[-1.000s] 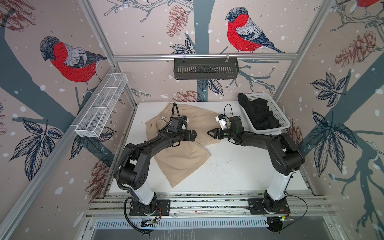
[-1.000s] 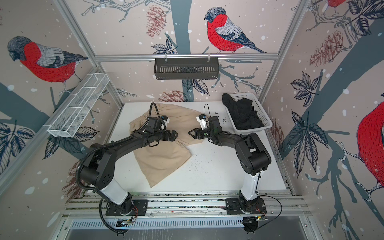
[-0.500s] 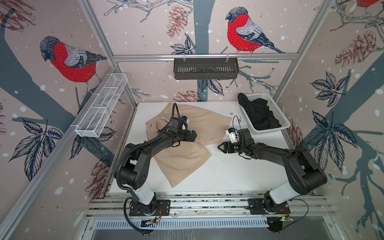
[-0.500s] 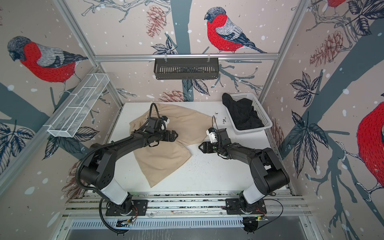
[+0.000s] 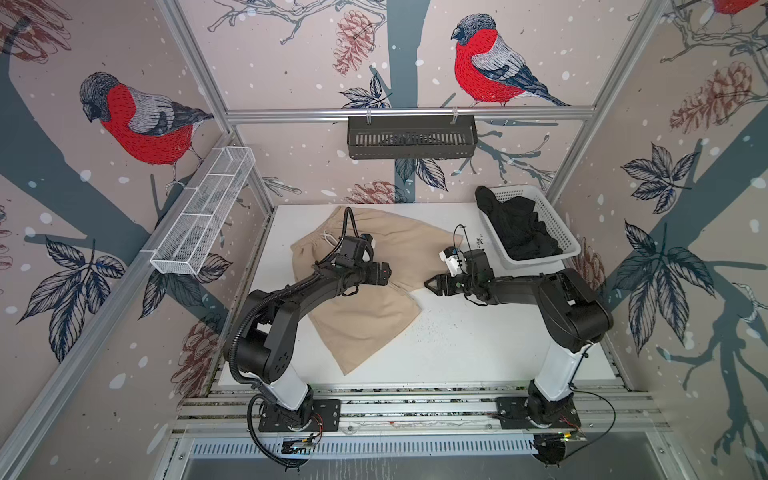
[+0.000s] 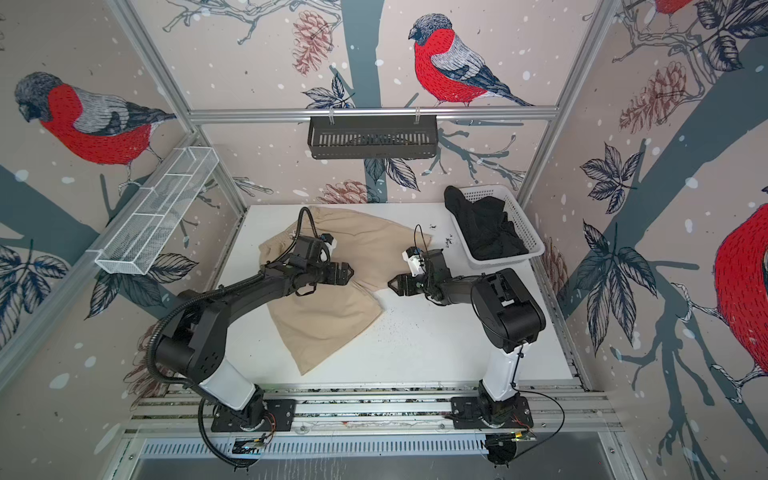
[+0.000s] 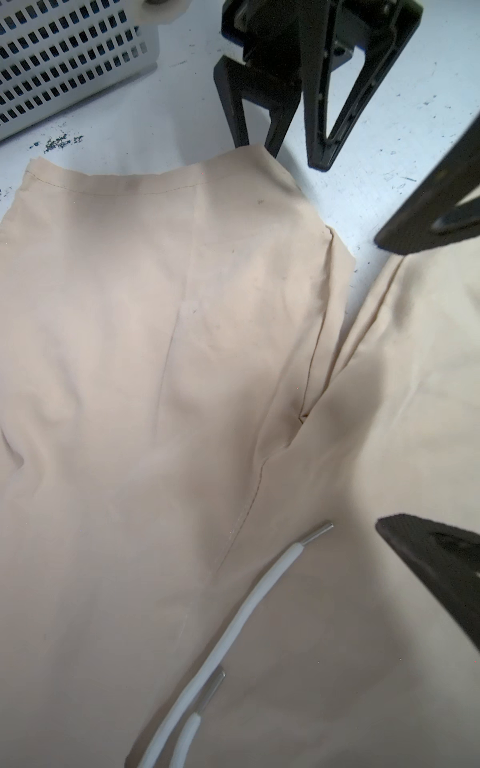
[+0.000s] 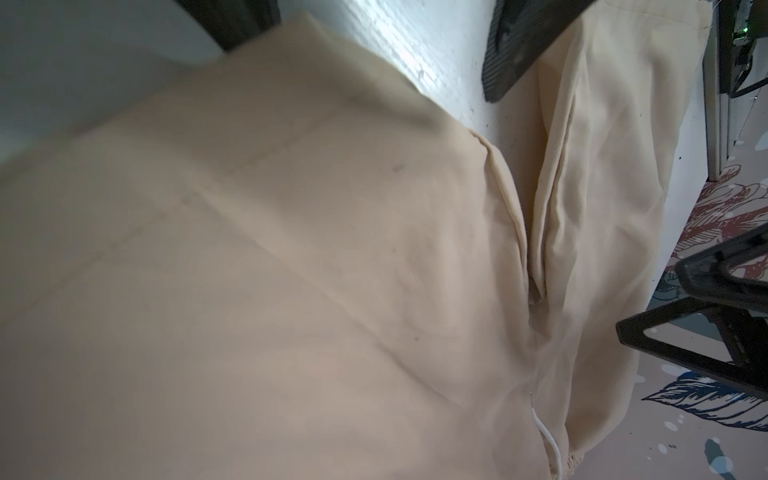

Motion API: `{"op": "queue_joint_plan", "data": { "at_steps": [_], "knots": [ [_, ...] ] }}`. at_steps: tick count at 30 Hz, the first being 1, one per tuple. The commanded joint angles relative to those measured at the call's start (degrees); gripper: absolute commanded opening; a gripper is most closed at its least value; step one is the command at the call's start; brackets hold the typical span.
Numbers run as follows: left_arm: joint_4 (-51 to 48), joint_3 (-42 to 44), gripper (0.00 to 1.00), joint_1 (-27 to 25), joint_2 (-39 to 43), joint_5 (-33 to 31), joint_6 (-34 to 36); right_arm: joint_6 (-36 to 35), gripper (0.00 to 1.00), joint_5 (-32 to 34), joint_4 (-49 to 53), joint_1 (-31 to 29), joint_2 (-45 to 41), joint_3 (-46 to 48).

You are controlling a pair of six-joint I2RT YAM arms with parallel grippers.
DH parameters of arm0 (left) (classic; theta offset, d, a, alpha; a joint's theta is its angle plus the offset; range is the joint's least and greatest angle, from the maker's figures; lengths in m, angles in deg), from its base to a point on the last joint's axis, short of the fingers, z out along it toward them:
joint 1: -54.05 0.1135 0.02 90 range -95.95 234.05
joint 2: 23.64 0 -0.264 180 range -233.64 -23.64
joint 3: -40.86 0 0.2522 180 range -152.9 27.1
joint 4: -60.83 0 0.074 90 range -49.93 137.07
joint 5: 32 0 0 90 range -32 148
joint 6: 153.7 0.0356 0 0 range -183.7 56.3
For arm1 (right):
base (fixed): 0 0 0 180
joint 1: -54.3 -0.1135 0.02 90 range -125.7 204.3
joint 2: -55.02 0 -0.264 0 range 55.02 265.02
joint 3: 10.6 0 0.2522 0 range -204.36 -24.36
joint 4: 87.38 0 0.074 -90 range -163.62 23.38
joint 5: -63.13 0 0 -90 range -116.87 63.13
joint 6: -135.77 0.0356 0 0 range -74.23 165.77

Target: Fold and stack the shorts

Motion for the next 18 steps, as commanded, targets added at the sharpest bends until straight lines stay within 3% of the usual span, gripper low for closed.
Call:
{"op": "queue_joint_plan", "data": {
  "at_steps": [1, 7, 11, 18],
  "knots": [
    [0.1, 0.2, 0.98, 0.0, 0.7, -0.1, -0.4, -2.4, 0.75, -5.5, -0.2, -1.3, 2.0, -1.2],
    [-0.3, 0.2, 0.98, 0.1, 0.9, -0.2, -0.5, -0.8, 0.74, -14.2, -0.9, -4.9, -1.0, -1.6],
    [-0.2, 0.0, 0.98, 0.1, 0.7, -0.4, -0.3, -1.0, 0.74, -12.7, -0.3, -5.7, -4.1, -1.5],
    [0.4, 0.2, 0.98, 0.1, 0.8, -0.4, -0.3, 3.3, 0.74, -13.4, -7.4, -4.4, -1.6, -3.0]
  ]
}}
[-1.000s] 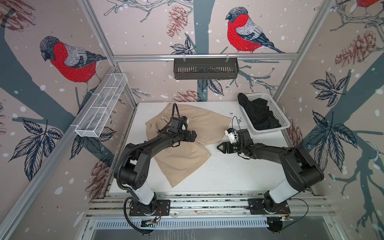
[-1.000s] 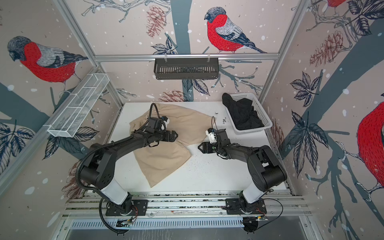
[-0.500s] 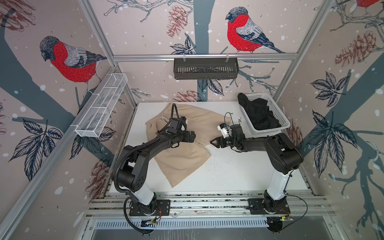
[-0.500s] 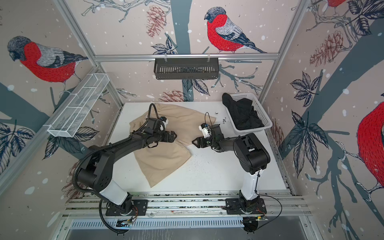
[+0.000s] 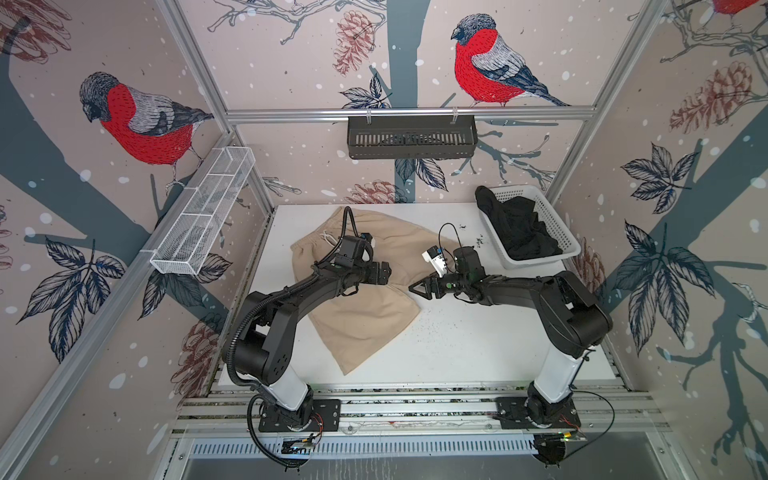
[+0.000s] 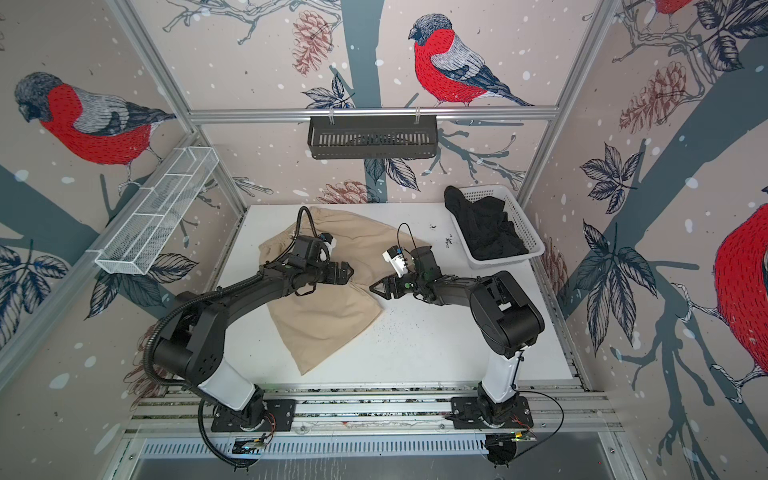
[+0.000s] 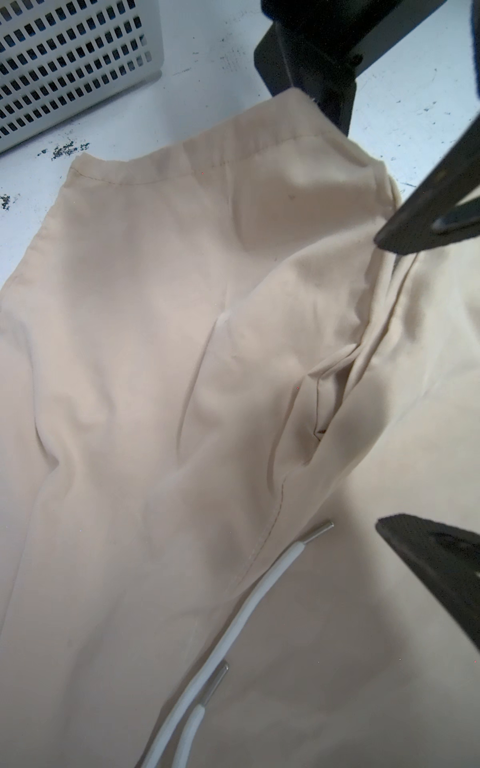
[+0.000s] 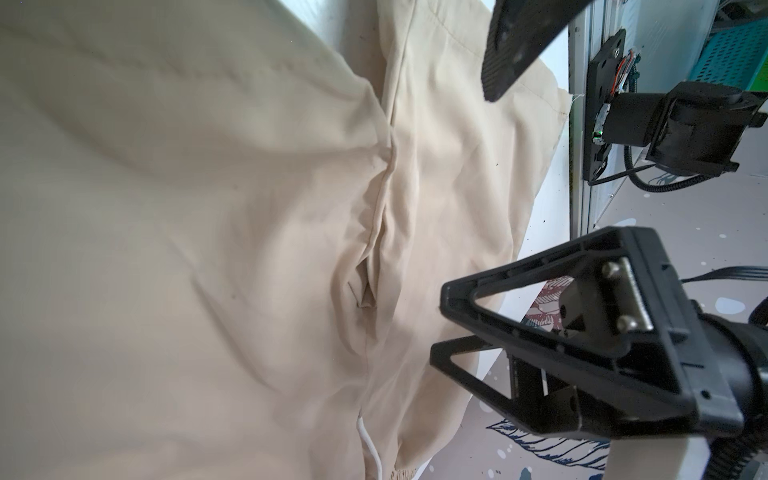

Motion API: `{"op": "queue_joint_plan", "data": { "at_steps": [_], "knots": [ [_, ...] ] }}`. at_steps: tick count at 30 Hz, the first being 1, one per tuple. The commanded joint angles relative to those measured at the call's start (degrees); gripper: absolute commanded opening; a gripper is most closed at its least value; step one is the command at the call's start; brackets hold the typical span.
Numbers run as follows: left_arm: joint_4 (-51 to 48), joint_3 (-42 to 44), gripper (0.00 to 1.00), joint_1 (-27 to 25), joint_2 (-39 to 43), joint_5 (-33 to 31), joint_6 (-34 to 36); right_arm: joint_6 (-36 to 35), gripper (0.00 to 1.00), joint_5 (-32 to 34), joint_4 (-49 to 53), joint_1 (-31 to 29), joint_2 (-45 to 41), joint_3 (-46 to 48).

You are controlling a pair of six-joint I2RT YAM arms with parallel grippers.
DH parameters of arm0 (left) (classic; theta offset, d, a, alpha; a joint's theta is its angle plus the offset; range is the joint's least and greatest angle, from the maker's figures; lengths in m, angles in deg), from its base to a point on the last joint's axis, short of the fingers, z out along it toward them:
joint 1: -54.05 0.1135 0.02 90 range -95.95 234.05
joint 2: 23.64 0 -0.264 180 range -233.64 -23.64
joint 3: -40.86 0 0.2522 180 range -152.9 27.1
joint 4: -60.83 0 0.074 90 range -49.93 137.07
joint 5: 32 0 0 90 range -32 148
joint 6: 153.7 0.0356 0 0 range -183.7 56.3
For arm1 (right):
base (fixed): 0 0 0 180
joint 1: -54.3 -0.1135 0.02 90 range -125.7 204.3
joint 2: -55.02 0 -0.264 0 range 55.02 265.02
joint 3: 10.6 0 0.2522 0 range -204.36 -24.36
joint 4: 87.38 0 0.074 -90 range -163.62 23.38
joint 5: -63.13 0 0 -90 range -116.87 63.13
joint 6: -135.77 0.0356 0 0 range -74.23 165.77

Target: Fold and stack the shorts

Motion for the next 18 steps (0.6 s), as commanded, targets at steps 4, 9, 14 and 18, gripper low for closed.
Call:
{"op": "queue_joint_plan", "data": {
  "at_steps": [4, 9, 14, 18],
  "knots": [
    [0.1, 0.1, 0.98, 0.2, 1.3, -0.9, 0.0, 8.6, 0.74, -5.2, -12.5, 1.3, -2.6, -1.8],
    [-0.6, -0.3, 0.98, 0.2, 2.4, -1.2, 0.0, 3.4, 0.74, -6.1, 0.8, 0.9, -8.4, -6.1],
    [-1.5, -0.2, 0.98, 0.3, 2.6, -0.9, -0.1, -3.9, 0.74, -0.4, 24.0, 1.2, -12.9, -5.9],
    [-1.8, 0.2, 0.98, 0.3, 2.5, -1.2, -0.8, -1.1, 0.72, 6.7, 31.9, 2.6, -18.4, -2.6]
  ]
}}
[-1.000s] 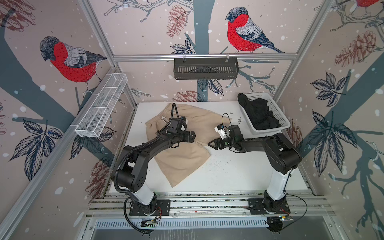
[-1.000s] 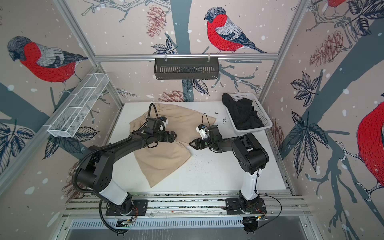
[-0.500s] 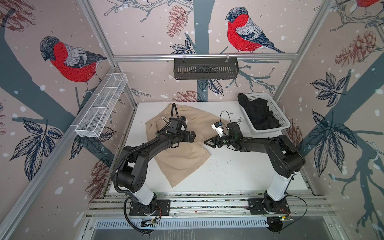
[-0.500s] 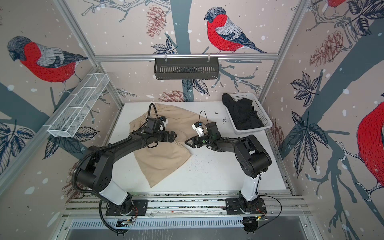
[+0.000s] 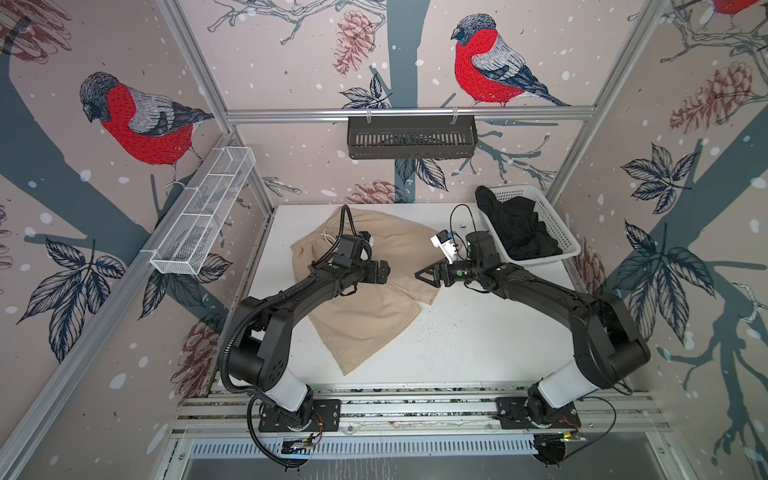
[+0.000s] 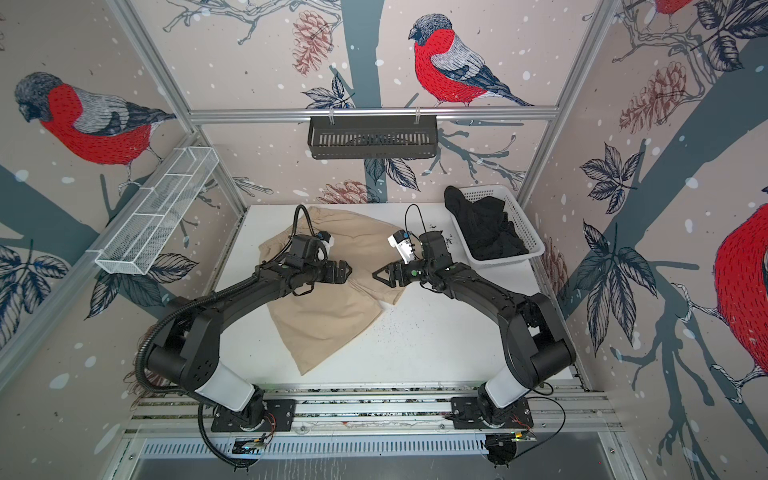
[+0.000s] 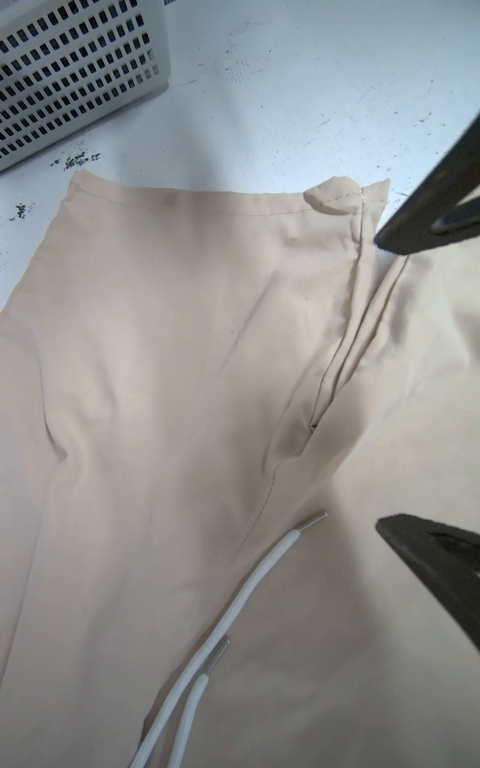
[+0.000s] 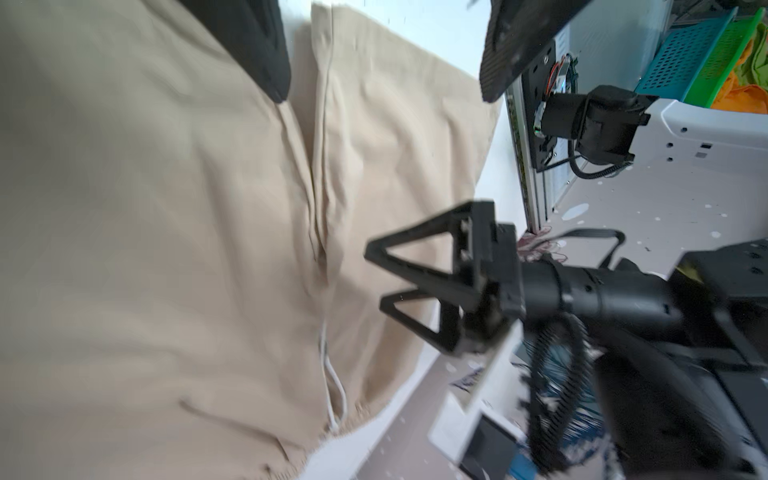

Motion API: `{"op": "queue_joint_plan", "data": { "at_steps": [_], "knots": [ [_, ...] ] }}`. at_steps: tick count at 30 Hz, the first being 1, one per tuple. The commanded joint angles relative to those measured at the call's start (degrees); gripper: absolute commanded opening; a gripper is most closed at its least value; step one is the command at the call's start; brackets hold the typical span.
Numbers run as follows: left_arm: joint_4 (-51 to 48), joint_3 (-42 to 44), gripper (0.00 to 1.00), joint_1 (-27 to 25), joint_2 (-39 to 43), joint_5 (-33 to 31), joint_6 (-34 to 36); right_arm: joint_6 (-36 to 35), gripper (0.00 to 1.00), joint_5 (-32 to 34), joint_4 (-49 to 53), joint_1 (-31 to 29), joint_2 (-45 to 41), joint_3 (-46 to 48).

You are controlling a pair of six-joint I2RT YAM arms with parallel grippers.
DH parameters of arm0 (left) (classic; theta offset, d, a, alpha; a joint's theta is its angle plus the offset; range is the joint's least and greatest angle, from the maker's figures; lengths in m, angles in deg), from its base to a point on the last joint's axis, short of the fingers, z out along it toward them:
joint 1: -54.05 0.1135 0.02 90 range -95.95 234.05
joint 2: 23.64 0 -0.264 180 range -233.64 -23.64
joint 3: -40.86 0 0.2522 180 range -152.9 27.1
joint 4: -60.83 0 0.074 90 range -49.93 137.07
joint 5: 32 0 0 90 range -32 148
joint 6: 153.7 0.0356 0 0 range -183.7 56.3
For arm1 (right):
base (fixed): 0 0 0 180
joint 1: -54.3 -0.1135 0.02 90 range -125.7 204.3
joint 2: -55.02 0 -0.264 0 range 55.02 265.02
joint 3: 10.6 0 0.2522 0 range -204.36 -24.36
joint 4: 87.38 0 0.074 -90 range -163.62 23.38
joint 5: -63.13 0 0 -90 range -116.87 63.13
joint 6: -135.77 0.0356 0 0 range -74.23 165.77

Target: Fold and stack the shorts

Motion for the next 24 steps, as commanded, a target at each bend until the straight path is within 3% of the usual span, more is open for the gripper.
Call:
{"op": "queue_joint_plan", "data": {
  "at_steps": [1, 3, 4, 8, 10, 14, 20, 24],
  "knots": [
    [-0.7, 0.1, 0.98, 0.1, 0.2, -0.8, -0.7, -0.6, 0.71, 9.9, 12.6, 0.2, -3.3, 1.0],
    [-1.1, 0.1, 0.98, 0.1, 0.5, -0.5, -1.2, -2.1, 0.71, 19.7, 18.2, -1.2, -3.1, -1.0],
    [-1.1, 0.3, 0.98, 0.1, 0.8, -0.2, -1.4, -2.2, 0.71, 21.2, 19.1, -1.4, -2.5, -1.2],
    [0.0, 4.0, 0.98, -0.6, 2.5, 5.0, -3.8, 1.8, 0.70, 17.8, 12.5, -3.2, -1.2, 1.8],
    [0.9, 7.2, 0.98, -1.9, 4.4, 5.4, -6.0, 2.5, 0.70, 20.0, 10.7, -7.2, -0.6, 2.3],
    [-0.4, 12.6, 0.98, -2.0, 10.7, 0.8, -10.5, -0.5, 0.76, 33.4, 15.9, -17.2, 4.0, -2.0],
    [-8.1, 9.9, 0.98, 1.1, 17.1, -7.0, -11.3, -0.7, 0.75, 46.1, 22.2, -22.8, 11.7, -9.2],
    [-9.7, 8.3, 0.98, 1.3, 20.4, -11.2, -10.8, -0.9, 0.73, 50.8, 24.0, -24.0, 16.4, -12.1]
  ]
}}
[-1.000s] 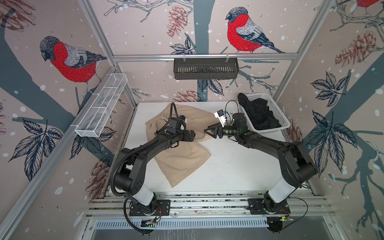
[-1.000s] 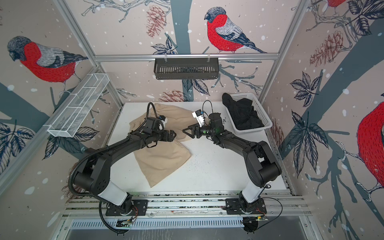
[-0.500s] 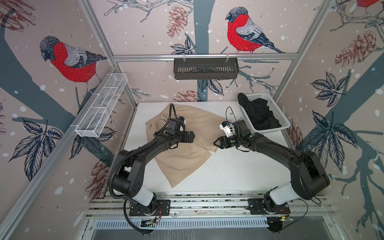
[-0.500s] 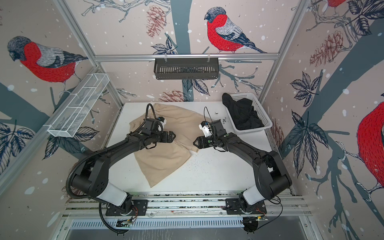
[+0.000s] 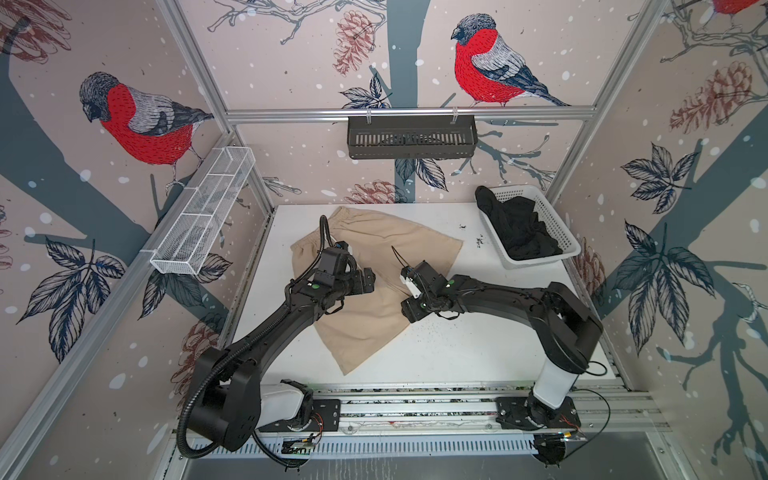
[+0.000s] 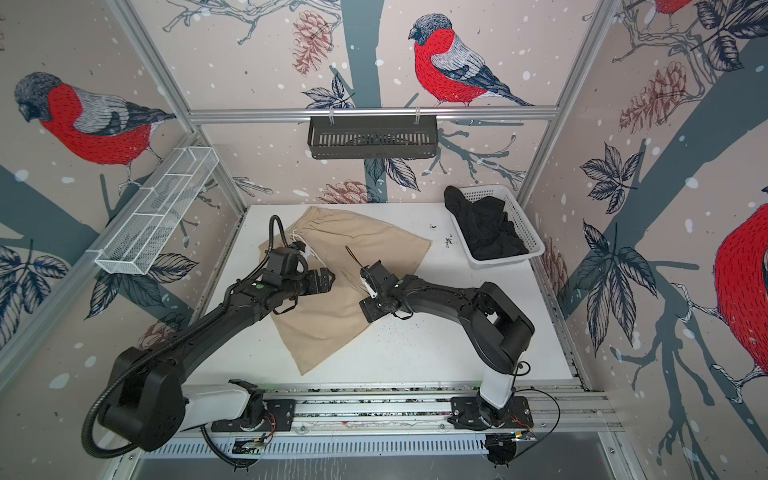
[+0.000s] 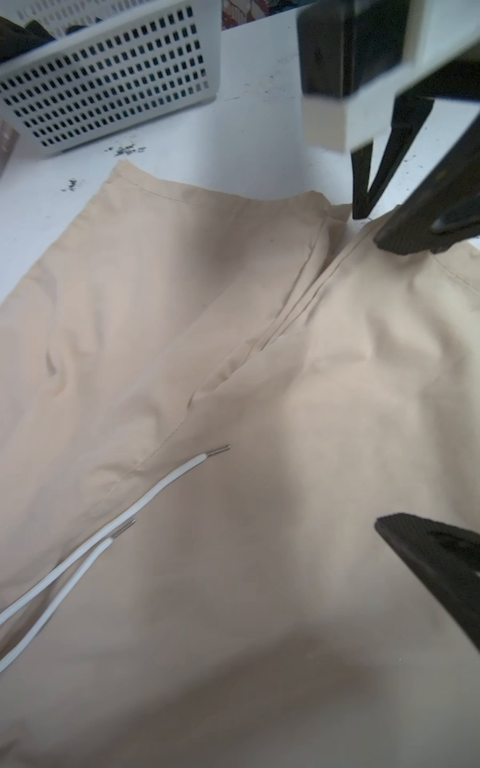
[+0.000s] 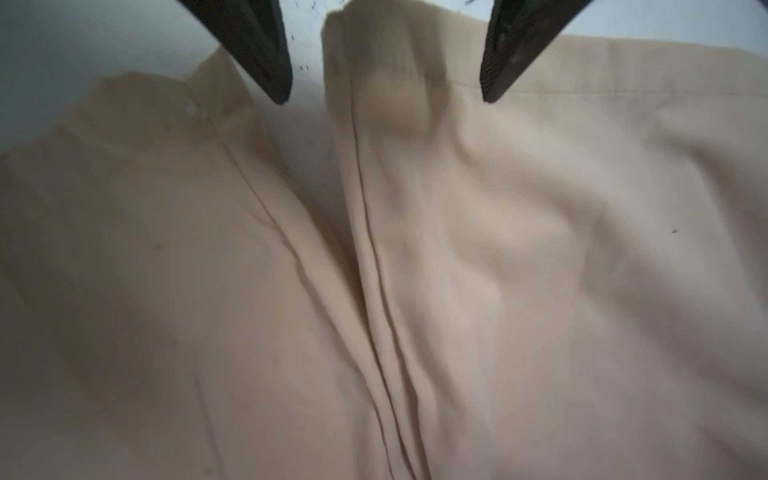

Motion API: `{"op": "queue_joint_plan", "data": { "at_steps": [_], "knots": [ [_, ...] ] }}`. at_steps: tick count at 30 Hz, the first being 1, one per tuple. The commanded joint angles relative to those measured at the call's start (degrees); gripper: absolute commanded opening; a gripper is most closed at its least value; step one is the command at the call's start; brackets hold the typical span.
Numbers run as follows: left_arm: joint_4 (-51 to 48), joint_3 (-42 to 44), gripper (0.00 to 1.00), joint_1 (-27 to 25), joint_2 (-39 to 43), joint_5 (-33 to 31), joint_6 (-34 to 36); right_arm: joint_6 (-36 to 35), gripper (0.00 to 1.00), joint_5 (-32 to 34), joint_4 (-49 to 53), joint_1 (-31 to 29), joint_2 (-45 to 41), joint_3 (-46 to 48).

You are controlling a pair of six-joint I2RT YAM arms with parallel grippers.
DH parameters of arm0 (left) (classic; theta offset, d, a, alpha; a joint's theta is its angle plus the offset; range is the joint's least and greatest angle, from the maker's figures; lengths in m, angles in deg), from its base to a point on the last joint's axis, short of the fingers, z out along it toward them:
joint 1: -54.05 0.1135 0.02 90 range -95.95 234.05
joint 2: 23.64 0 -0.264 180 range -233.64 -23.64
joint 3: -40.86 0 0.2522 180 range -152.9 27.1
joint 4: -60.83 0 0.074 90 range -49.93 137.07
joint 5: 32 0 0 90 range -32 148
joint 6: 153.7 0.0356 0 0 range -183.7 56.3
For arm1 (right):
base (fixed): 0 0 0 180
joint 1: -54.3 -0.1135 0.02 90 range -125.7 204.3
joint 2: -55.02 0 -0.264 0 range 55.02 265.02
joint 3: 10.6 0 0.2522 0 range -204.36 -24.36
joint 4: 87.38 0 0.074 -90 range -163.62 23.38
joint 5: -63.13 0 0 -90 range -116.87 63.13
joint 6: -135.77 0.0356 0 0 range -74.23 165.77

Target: Fold and stack the shorts

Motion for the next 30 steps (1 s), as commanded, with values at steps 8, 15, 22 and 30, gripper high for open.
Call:
{"op": "queue_joint_plan", "data": {
  "at_steps": [8, 15, 22, 30],
  "knots": [
    [-2.1, -1.0, 0.98, 1.0, 3.0, -8.6, 0.8, -3.1, 0.73, 13.1, 10.5, 5.4, 0.6, 1.4],
    [0.3, -9.8, 0.98, 1.1, -5.6, -6.5, 7.0, -3.7, 0.74, 7.3, 10.1, 14.6, -6.9, 4.9],
    [11.7, -18.4, 0.98, 1.3, -19.0, -3.5, 21.6, -4.6, 0.78, -1.3, 4.8, 14.4, -16.9, 6.6],
    [17.9, -28.8, 0.98, 10.8, -37.2, 9.3, 24.8, 1.1, 0.79, -7.2, -10.8, 2.0, -23.1, 15.9]
  ]
}}
